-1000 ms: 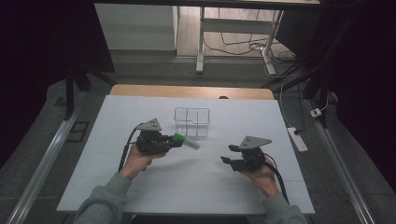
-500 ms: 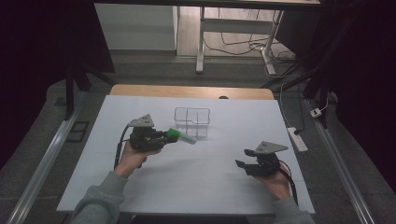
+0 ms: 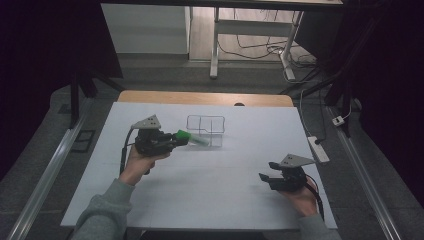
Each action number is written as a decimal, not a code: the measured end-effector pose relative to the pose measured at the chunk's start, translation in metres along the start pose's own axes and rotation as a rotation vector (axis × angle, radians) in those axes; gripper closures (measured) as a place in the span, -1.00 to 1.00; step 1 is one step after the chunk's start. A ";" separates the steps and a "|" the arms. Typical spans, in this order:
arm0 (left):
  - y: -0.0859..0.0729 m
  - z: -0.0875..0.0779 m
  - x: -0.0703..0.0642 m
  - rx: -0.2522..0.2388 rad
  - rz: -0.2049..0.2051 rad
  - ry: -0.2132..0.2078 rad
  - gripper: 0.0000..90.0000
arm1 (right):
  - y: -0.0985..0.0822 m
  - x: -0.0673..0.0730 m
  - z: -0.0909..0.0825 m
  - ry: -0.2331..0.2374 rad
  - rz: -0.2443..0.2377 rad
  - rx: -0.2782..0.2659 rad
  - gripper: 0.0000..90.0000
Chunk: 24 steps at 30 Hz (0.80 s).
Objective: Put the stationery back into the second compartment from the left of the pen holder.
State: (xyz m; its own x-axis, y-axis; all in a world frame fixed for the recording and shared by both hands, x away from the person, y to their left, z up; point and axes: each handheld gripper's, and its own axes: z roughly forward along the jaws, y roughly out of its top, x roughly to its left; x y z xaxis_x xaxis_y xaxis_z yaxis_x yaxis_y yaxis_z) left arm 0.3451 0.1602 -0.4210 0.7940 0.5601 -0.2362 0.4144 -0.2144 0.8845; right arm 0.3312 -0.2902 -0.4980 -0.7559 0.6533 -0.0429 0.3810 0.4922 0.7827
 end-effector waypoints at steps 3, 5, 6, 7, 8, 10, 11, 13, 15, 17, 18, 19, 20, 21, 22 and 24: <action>0.008 -0.003 0.004 0.002 0.008 0.018 0.66 | 0.000 0.000 -0.001 -0.008 -0.006 -0.001 -0.13; 0.013 -0.004 0.007 -0.001 0.006 0.026 0.66 | -0.001 0.000 -0.002 -0.005 -0.005 -0.001 -0.13; 0.015 -0.004 0.008 0.000 0.006 0.029 0.66 | -0.001 0.001 -0.002 -0.006 -0.005 -0.002 -0.13; 0.018 -0.004 0.009 0.001 0.008 0.035 0.66 | -0.001 0.001 -0.002 -0.007 -0.007 -0.001 -0.13; 0.020 -0.004 0.009 0.001 0.007 0.038 0.66 | -0.001 0.001 -0.001 -0.007 -0.009 0.000 -0.14; 0.024 -0.003 0.011 0.001 0.007 0.043 0.66 | 0.000 0.001 -0.001 -0.007 -0.011 0.003 -0.13; 0.026 -0.003 0.013 0.003 0.007 0.047 0.66 | 0.000 0.002 0.000 -0.006 -0.013 0.003 -0.13; 0.030 -0.001 0.016 0.012 0.007 0.061 0.66 | 0.000 0.002 0.000 -0.006 -0.015 0.008 -0.14; 0.035 0.003 0.019 0.024 0.006 0.078 0.66 | 0.000 0.002 0.001 -0.005 -0.015 0.010 -0.14; 0.040 0.007 0.021 0.042 0.015 0.100 0.66 | -0.001 0.002 0.001 -0.006 -0.014 0.010 -0.14; 0.042 0.010 0.022 0.052 0.019 0.107 0.66 | -0.001 0.002 0.001 -0.005 -0.014 0.010 -0.14; 0.045 0.012 0.024 0.058 0.018 0.107 0.66 | -0.001 0.002 0.001 -0.005 -0.014 0.010 -0.14; 0.047 0.015 0.025 0.062 0.017 0.108 0.66 | -0.001 0.002 0.001 -0.008 -0.015 0.014 -0.14; 0.049 0.017 0.026 0.073 0.017 0.112 0.66 | -0.001 0.002 0.001 -0.008 -0.014 0.014 -0.14; 0.051 0.020 0.028 0.084 0.019 0.117 0.66 | -0.002 0.002 0.001 -0.007 -0.015 0.016 -0.14; 0.055 0.026 0.030 0.103 0.019 0.137 0.65 | -0.002 0.001 0.001 -0.005 -0.015 0.015 -0.14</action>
State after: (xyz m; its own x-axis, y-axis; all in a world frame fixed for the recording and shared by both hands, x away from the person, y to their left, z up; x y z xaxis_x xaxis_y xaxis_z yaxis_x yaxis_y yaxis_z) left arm 0.4033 0.1448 -0.3899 0.7371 0.6574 -0.1565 0.4486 -0.3028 0.8409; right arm 0.3300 -0.2895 -0.5003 -0.7589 0.6486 -0.0573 0.3780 0.5106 0.7723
